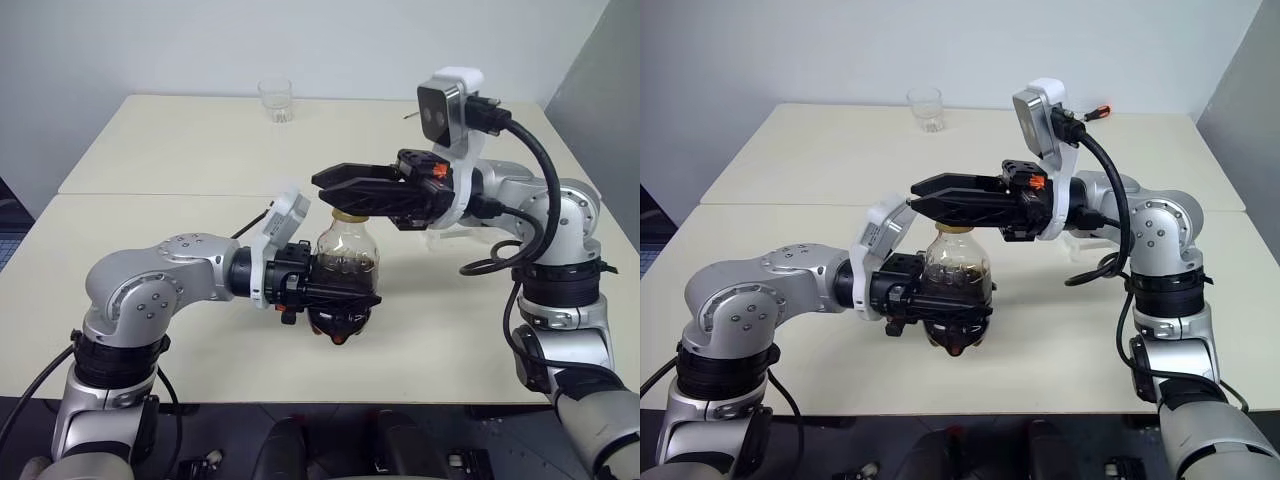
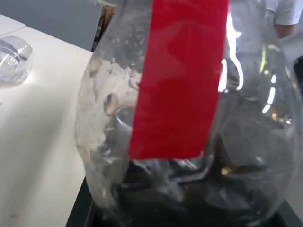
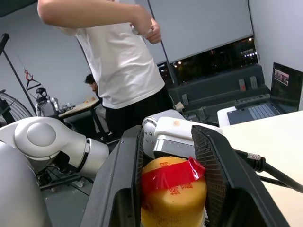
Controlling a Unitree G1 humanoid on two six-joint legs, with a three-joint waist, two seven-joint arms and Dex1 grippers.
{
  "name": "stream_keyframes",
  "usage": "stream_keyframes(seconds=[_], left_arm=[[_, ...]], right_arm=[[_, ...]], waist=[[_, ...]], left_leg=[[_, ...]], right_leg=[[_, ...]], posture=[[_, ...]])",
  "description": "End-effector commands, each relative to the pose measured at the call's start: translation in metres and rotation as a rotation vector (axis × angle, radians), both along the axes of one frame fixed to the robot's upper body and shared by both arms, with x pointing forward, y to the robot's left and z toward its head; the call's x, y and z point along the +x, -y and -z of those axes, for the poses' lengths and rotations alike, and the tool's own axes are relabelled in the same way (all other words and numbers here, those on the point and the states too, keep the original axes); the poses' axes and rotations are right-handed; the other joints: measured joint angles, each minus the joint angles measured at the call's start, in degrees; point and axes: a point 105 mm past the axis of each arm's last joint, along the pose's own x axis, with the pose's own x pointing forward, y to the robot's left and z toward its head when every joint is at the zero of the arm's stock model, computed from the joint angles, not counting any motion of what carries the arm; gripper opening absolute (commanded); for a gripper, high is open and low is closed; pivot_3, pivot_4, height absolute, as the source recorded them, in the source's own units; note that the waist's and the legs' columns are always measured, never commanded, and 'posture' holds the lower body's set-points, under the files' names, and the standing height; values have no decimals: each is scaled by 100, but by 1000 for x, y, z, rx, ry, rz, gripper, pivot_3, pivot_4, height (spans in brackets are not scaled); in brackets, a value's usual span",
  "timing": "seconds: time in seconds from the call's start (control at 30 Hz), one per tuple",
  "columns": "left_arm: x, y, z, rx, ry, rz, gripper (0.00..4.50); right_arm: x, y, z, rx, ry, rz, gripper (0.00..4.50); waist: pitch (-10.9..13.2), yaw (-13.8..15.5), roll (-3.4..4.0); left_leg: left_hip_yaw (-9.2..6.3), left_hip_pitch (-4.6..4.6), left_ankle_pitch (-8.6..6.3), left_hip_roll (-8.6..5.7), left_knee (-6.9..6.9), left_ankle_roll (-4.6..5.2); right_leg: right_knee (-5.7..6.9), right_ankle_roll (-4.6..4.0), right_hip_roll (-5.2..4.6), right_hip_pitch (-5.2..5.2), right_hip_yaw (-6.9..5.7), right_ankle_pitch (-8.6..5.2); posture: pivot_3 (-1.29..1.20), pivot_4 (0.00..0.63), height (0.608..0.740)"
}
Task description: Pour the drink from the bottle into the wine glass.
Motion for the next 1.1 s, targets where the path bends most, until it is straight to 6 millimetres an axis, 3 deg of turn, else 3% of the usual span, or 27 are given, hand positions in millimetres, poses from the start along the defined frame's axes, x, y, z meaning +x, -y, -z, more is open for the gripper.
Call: stream_keyframes(seconds=[0.03,0.23,0.4,0.7,1.1], left_arm=[[-11,2,-26,-86,140,69,1987],[-7,-9,-14,-65,140,-4,1987],[-10,-8,-11,-69,149,-1,1987],[-6,-6,-10,-68,155,-12,1987],[20,-24,14,-26,130,-215,1987]], right_arm=[[11,0,2,-27,2,111,1273],[-3,3,-17,10,-1,102,1273],[-11,1,-17,14,-25,84,1273],[-7,-2,-18,22,-30,114,4418],[-7,6,-17,23,-3,228,4464]], waist=[[0,0,0],[1,-1,1],[1,5,1],[1,2,2],[1,3,2]], left_leg=[[0,0,0,0,0,0],[-1,-1,0,3,-2,0],[0,-3,0,4,-1,0],[3,-2,0,-1,-2,1],[4,-3,-1,1,-5,1]], right_leg=[[0,0,0,0,0,0],[0,0,-1,-1,1,0],[-3,0,-5,-1,2,0],[-4,1,3,0,1,0],[-8,1,2,-1,3,0]], posture=[[0,150,740],[0,150,740],[0,150,740],[0,150,740],[0,150,740]])
